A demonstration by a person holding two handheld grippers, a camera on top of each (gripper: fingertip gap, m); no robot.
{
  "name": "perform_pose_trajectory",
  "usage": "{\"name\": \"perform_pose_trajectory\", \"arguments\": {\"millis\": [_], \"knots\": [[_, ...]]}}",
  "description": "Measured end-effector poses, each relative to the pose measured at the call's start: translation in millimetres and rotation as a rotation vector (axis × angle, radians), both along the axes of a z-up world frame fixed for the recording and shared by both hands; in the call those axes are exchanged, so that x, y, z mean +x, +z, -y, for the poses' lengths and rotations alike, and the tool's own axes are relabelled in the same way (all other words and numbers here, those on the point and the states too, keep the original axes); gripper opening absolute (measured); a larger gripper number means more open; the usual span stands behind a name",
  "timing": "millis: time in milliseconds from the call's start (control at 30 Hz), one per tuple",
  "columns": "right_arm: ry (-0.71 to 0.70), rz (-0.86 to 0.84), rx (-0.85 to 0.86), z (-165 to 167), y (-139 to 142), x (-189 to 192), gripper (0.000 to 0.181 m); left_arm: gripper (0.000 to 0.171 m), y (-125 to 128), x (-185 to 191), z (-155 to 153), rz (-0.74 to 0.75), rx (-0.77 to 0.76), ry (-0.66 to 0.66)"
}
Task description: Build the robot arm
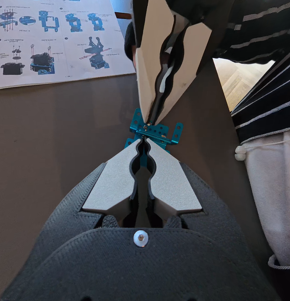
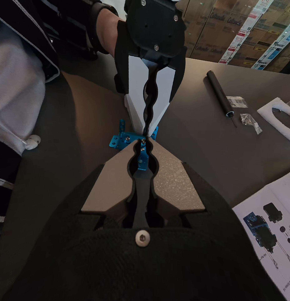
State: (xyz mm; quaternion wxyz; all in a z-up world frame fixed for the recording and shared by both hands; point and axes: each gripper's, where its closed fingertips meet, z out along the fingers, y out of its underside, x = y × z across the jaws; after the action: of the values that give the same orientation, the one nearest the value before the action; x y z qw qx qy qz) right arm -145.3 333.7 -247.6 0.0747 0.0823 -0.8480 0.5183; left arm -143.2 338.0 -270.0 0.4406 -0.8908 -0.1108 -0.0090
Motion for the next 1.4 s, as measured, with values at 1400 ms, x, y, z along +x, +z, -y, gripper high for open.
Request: {"name": "perform_pose_trajectory", "arguments": {"millis": [1400], "knots": [[0.002,-0.031,0.041,1.1,-8.1,0.4,0.005,0.000,-0.5,-0.1,-2.3,-0.023,-0.016,-0.011]]}}
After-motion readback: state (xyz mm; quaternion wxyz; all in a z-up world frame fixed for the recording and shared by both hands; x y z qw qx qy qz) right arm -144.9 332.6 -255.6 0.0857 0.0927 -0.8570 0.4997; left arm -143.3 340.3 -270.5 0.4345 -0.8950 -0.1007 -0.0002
